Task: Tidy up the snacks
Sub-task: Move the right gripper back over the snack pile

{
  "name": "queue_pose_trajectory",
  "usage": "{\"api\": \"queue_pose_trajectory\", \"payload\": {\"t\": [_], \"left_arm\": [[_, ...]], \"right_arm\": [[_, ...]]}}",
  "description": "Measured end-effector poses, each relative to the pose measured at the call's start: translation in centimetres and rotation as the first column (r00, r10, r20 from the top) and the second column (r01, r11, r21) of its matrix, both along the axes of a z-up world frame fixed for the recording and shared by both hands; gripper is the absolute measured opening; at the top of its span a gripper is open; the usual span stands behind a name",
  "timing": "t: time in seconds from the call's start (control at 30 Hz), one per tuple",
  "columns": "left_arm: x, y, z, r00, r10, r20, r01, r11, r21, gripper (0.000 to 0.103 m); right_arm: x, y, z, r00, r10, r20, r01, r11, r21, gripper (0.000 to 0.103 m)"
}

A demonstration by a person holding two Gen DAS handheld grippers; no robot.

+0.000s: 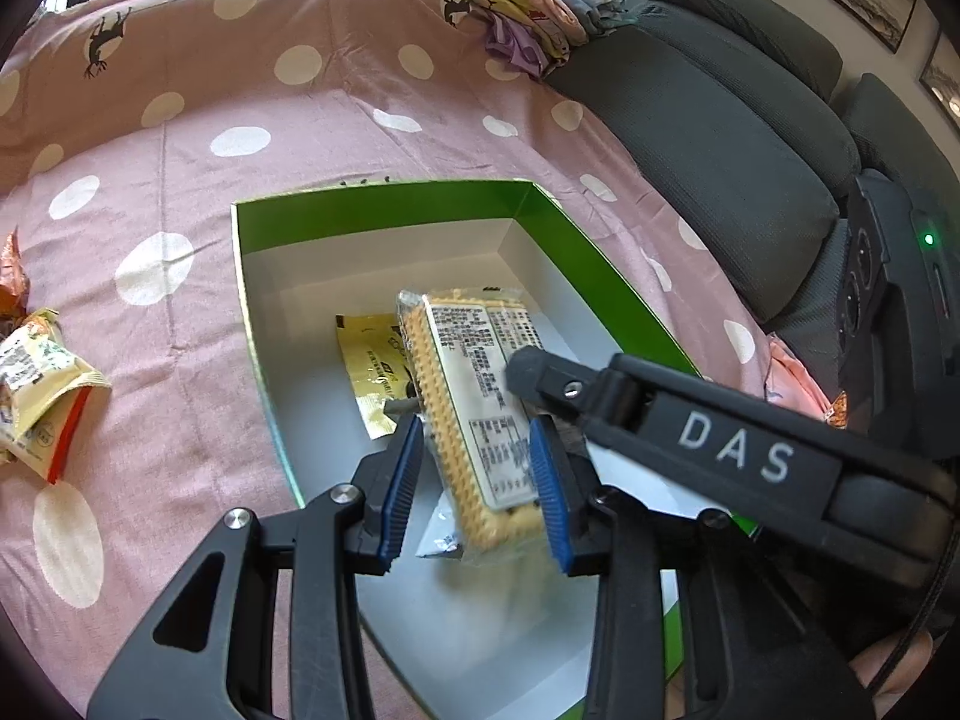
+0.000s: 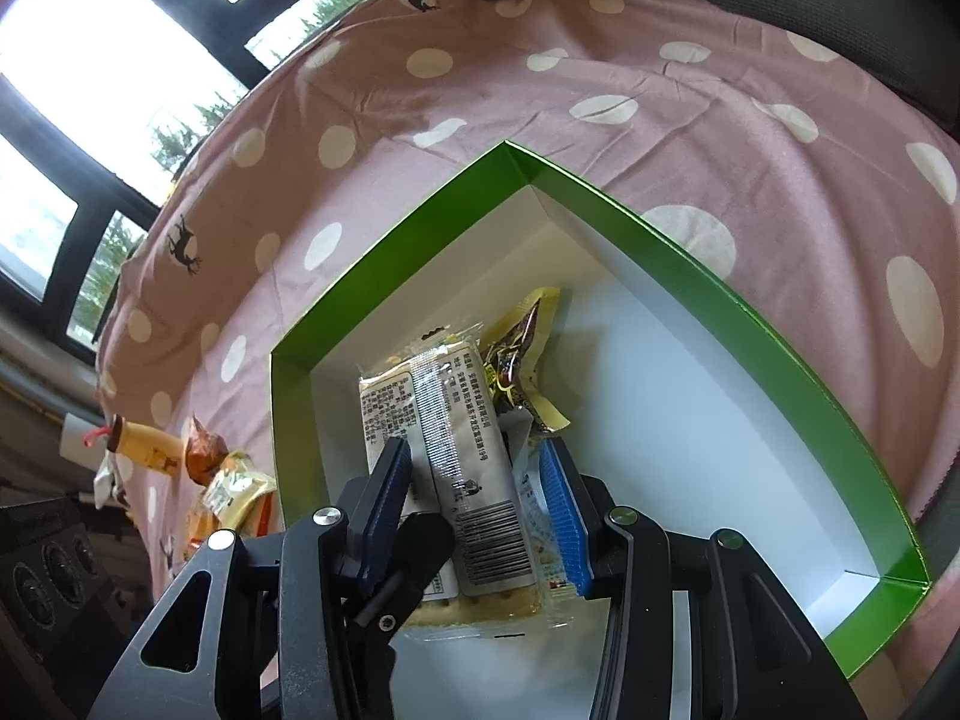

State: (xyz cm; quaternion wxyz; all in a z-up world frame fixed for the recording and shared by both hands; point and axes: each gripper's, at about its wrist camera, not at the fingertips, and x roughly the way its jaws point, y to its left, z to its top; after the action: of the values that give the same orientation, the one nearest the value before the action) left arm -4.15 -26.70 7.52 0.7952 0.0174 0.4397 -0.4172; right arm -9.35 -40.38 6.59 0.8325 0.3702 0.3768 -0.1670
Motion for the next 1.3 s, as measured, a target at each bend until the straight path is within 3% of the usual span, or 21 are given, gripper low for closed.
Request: {"api": "queue_pose_trajectory", "payload": {"t": [0.13,0.3,0.4,0.5,0.63,0.77,0.93,1.0,1.07,1.17,1.3], "left_arm": [[0.0,1.7,1.3,0.999,0.042,0.033,-0.042,0.999,-0.007,0.037],[0.4,5.1,3.2,0.99,0.13,0.053,-0.128,0.991,-0.042,0.037],[0.3,7.5,4.1,0.972,0.201,0.121,-0.201,0.979,-0.011,0.039],[0.6,10.5,4.6,0.949,0.268,0.167,-0.273,0.962,0.007,0.047],[1.2,14.4,4.3,0.909,0.359,0.212,-0.376,0.926,0.045,0.051],[1.7,18.0,3.5,0.874,0.442,0.201,-0.458,0.888,0.042,0.057],[2.2,21.7,3.0,0.807,0.54,0.238,-0.571,0.817,0.081,0.064],[2.1,23.1,2.9,0.781,0.565,0.267,-0.601,0.796,0.074,0.076],[2.3,24.3,2.6,0.752,0.588,0.299,-0.636,0.766,0.092,0.079],[2.9,25.7,2.1,0.731,0.608,0.309,-0.664,0.738,0.118,0.079],[3.7,27.9,1.5,0.718,0.65,0.248,-0.688,0.717,0.112,0.083]], "right_arm": [[-1.1,-0.6,0.7,0.997,-0.074,0.012,0.074,0.996,-0.051,0.046],[-1.2,-0.2,1.6,0.996,-0.056,0.067,0.059,0.997,-0.049,0.046],[-0.9,0.6,2.4,0.995,-0.037,0.093,0.043,0.997,-0.059,0.046],[-0.7,1.6,3.2,0.993,-0.017,0.115,0.028,0.996,-0.087,0.049],[-0.5,2.9,4.2,0.99,0.012,0.143,0.006,0.992,-0.125,0.055],[-0.2,4.1,5.0,0.989,0.022,0.147,0.005,0.984,-0.18,0.067],[0.8,6.4,6.0,0.99,0.057,0.131,-0.022,0.967,-0.255,0.071],[1.4,7.5,6.2,0.991,0.07,0.114,-0.034,0.956,-0.291,0.073],[2.0,8.8,6.4,0.99,0.096,0.102,-0.059,0.946,-0.319,0.074],[2.7,10.2,6.4,0.987,0.129,0.097,-0.089,0.936,-0.341,0.074],[4.6,13.9,6.1,0.966,0.247,0.079,-0.2,0.904,-0.378,0.081]]}}
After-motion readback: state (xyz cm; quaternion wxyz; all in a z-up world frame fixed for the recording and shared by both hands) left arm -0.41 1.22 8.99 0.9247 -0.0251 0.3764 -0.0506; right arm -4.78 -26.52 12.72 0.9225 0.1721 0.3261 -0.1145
